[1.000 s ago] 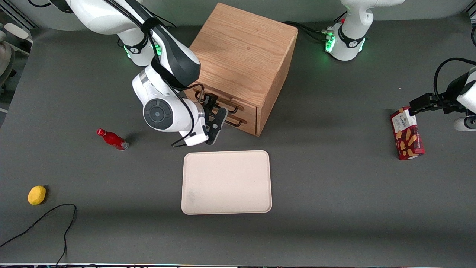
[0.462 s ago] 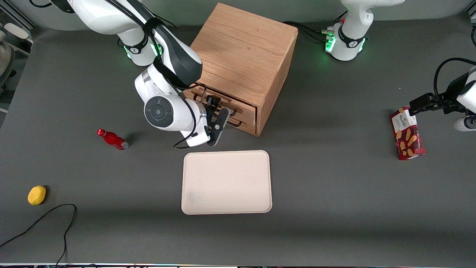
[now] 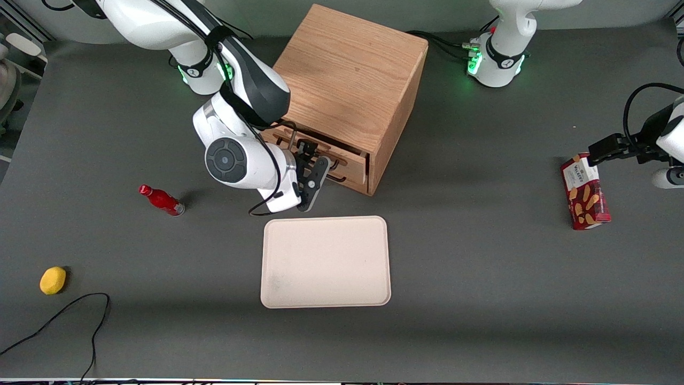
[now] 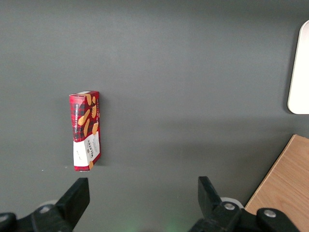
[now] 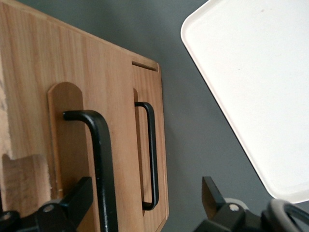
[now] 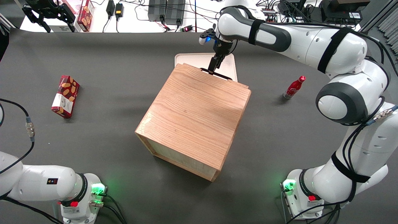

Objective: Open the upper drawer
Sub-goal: 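Pull the upper drawer outward by its handle with the right gripper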

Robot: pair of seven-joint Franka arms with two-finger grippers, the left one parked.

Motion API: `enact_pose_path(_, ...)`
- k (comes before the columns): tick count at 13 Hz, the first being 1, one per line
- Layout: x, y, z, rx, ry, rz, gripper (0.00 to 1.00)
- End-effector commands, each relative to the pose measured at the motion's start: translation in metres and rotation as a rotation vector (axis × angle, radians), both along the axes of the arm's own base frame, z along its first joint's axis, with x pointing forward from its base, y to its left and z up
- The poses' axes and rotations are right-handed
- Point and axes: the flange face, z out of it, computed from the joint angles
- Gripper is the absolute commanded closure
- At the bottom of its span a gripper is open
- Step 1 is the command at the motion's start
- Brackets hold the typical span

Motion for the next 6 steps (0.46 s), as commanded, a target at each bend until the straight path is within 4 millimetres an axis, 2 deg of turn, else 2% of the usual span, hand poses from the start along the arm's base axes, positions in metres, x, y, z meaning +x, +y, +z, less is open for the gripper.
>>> enact_pose_path(1, 0.005, -0.005, 0.000, 0.001, -0.028, 0.007, 0.00)
enact_pose_path(5, 0.012, -0.013, -0.008, -0.010, -0.034, -0.006, 0.00)
enact_pose_path(6, 0.013, -0.013, -0.016, -0.014, -0.023, -0.006, 0.00)
